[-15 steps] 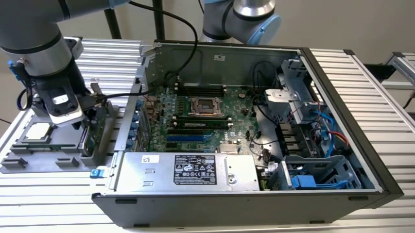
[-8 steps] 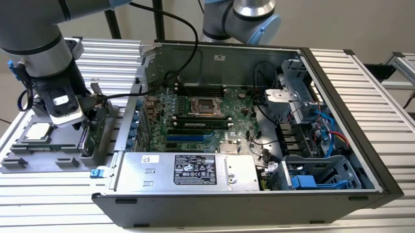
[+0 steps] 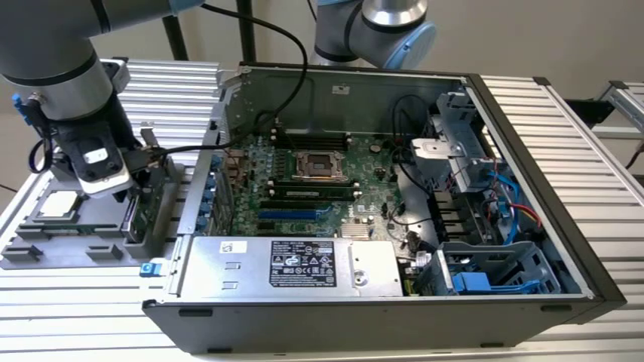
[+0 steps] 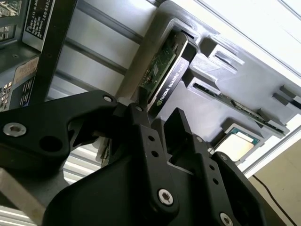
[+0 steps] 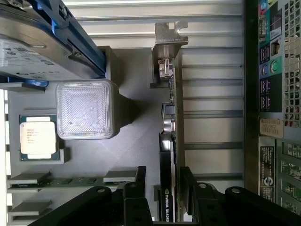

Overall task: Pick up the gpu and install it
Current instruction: 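Pick up the gpu and move the gpu toward the slot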

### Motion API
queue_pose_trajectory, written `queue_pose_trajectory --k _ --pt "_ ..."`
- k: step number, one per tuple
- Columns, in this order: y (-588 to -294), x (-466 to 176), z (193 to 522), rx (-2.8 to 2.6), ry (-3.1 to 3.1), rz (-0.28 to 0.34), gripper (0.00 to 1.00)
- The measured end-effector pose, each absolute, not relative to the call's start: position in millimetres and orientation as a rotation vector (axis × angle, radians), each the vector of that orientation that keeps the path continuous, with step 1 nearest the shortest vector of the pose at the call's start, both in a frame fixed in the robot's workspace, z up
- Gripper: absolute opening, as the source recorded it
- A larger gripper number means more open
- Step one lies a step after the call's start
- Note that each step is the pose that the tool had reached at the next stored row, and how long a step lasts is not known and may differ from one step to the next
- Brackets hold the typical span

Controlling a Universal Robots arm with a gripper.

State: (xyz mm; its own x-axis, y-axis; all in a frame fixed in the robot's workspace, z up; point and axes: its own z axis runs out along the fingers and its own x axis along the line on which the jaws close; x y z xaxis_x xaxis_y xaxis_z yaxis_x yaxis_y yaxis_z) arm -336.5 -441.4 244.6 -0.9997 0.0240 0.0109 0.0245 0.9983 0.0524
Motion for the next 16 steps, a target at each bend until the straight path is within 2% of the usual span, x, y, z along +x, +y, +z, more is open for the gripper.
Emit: queue_pose_trajectory --k 16 --pt "-439.9 -336.6 243.4 0.004 -3.142 -0.083 1.0"
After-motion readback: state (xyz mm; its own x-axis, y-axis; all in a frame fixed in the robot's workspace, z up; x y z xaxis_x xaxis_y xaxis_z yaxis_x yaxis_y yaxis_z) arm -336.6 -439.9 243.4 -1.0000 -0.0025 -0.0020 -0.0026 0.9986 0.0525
